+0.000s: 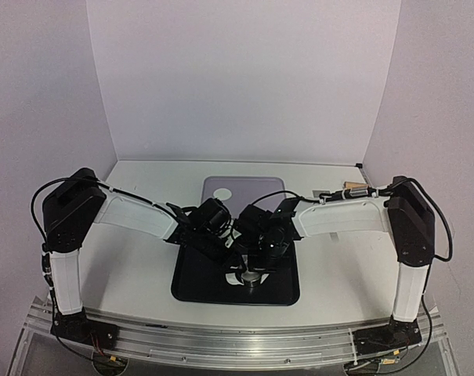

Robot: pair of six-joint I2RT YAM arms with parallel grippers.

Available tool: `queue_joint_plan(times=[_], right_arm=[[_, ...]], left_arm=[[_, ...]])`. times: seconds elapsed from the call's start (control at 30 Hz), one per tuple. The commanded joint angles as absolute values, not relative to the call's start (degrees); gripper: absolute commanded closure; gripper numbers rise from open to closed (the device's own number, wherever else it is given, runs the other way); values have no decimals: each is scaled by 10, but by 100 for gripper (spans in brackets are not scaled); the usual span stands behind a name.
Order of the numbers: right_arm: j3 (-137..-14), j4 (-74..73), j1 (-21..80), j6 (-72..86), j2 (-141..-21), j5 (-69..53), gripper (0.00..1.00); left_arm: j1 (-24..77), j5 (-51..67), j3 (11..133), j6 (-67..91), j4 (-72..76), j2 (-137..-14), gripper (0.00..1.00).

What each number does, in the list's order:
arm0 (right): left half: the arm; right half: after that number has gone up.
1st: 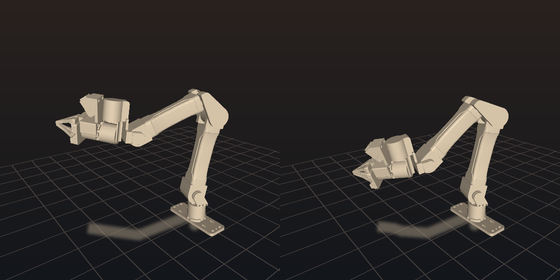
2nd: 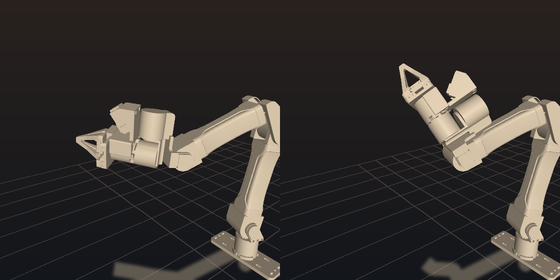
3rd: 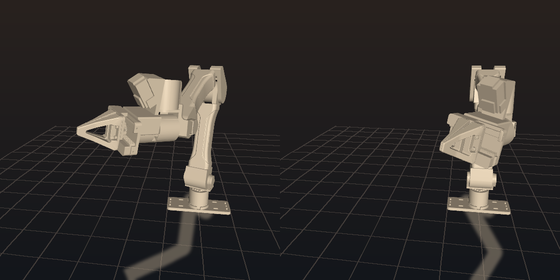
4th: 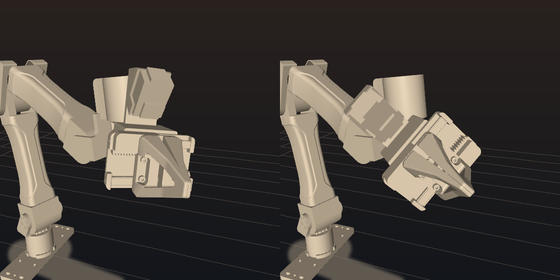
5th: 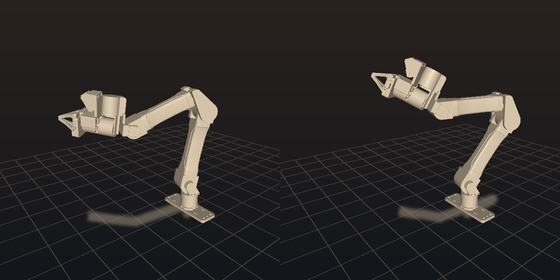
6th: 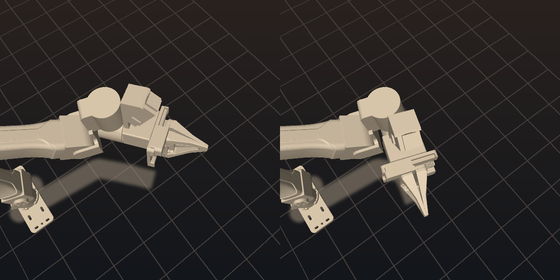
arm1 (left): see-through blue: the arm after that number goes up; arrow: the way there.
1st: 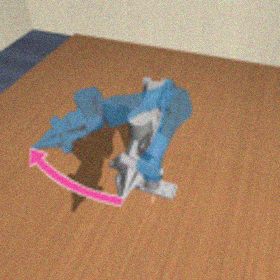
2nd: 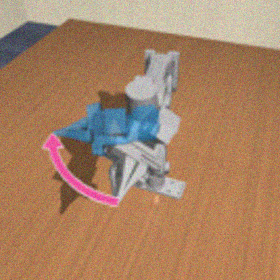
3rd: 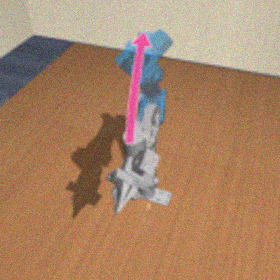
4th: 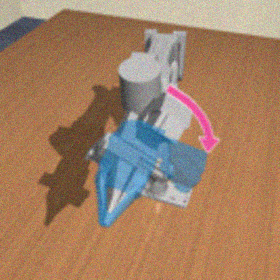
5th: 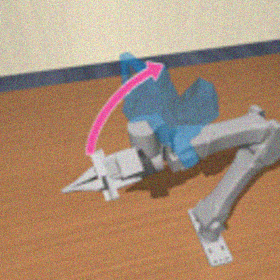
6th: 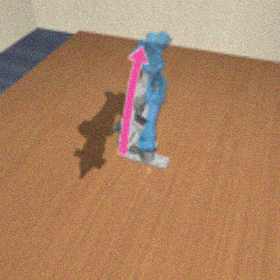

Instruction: Roll out the dumpling wrappers from the dough

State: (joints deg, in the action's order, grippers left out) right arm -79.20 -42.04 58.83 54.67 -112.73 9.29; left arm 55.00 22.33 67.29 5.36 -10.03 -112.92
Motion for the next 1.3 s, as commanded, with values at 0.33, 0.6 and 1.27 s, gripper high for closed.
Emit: queue_joint_plan(times=[0.33, 0.6, 1.27], right_arm=[[-806, -384, 595, 531, -1144, 97, 100], [-768, -380, 592, 540, -1132, 108, 100], [-747, -363, 594, 550, -1138, 38, 100]], left_arm=[[550, 233, 661, 39, -170, -1162, 66], [550, 260, 652, 47, -142, -1176, 71], [549, 284, 614, 59, -189, -1186, 100]])
